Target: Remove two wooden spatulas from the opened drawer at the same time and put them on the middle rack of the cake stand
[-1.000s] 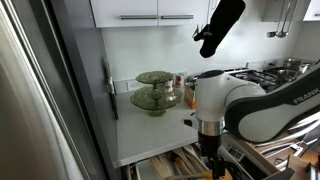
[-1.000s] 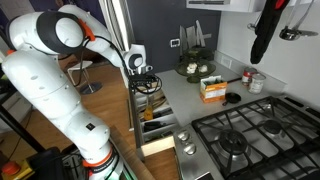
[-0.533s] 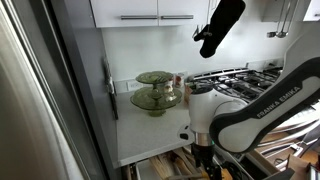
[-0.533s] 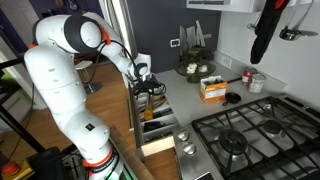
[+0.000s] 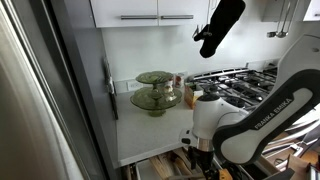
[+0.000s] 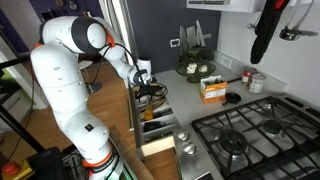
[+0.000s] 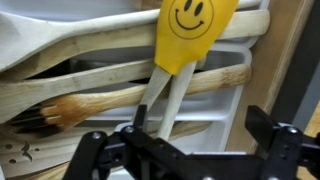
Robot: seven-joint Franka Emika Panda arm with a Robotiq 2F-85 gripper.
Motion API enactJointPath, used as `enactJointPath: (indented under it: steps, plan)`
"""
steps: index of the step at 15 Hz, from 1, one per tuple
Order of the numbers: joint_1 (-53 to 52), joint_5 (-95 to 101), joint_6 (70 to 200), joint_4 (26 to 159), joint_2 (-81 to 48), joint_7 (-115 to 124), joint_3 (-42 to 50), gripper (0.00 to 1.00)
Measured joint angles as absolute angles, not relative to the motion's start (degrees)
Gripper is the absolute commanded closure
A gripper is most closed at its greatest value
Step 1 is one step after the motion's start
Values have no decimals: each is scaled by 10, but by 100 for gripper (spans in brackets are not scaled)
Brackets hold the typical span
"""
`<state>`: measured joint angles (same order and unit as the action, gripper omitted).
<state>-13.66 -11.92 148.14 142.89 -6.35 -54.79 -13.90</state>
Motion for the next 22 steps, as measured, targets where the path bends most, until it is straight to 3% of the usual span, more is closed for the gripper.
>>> enactJointPath:
  steps: [14,15,17,22]
  plan:
    - [-121,-107,1553,1447,-104,-539,-146,1]
    - [-120,-101,1559,1447,-107,-532,-146,6]
    - [-119,-89,1566,1447,-110,-518,-146,30]
    - [-114,-72,1575,1446,-115,-490,-147,70]
